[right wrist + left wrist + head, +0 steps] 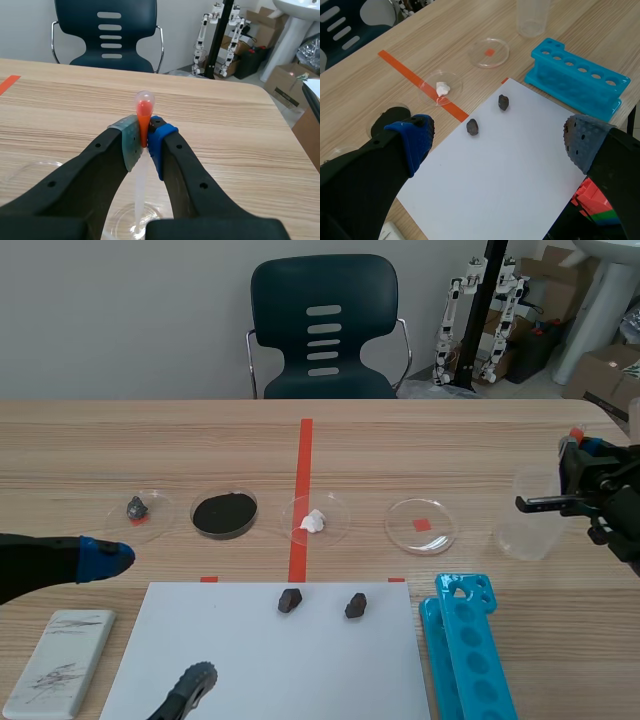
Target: Put the dropper in the beaker
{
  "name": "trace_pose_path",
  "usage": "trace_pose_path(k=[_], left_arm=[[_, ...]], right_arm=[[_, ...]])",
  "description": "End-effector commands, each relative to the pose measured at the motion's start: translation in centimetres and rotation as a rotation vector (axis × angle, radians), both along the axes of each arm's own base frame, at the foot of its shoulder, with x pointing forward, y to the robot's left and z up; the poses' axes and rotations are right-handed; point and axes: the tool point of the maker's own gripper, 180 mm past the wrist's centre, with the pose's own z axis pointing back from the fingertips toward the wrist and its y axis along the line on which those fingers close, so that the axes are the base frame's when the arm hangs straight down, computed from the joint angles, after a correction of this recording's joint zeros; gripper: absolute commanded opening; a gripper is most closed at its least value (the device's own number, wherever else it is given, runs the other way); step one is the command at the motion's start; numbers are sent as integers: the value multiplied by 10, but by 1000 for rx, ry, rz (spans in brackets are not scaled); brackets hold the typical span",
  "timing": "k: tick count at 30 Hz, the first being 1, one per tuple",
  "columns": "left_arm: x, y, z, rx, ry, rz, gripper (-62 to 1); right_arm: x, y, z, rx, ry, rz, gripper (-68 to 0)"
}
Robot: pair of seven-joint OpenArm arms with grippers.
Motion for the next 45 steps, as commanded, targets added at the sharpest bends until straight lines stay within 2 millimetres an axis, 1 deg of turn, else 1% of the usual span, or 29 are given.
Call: trace_pose_path(k=[1, 8, 9, 10, 12, 15, 18, 21, 22, 23, 24, 30, 34, 38, 42, 45], left_arm=[[1, -1, 5, -23, -11, 6, -67], [1, -1, 5, -23, -11, 6, -67], [1, -1, 5, -23, -11, 6, -67], [1, -1, 5, -23, -11, 6, -67], [1, -1, 5, -23, -11, 6, -67], [1, -1, 5, -23, -11, 6, -67], [1, -1, 5, -23, -11, 6, -67], [1, -1, 5, -23, -11, 6, -67], [1, -1, 5, -23, -11, 6, -67], [1, -1, 5, -23, -11, 6, -67], [1, -1, 5, -23, -11, 6, -67], [1, -1, 5, -23, -11, 6, -67], [1, -1, 5, -23, -11, 6, -67], [1, -1, 5, -23, -11, 6, -67], [1, -1, 5, -23, -11, 6, -67], [1, -1, 5, -23, -11, 6, -67]], right_arm=[[8, 0, 15, -6, -48, 10, -633], [10, 8, 9, -2, -34, 30, -633], [10, 9, 9, -2, -33, 33, -630], [10, 10, 8, -1, -31, 37, -610], [10, 12, 6, -1, -26, 42, -547], [9, 11, 3, -4, -18, 40, -431], [8, 11, 1, -4, -12, 38, -336], [8, 11, 0, -4, -10, 38, -167], [8, 11, 1, -4, -11, 38, -121], [7, 10, 0, -4, -10, 37, -83], [7, 10, 0, -5, -10, 35, -61], [0, 11, 0, -3, -35, 42, -20], [-14, 16, 12, -8, -98, 67, -20], [-30, 25, 23, -7, -136, 101, -20], [-41, 32, 22, -3, -127, 117, -20], [-42, 32, 21, -2, -121, 118, -20]])
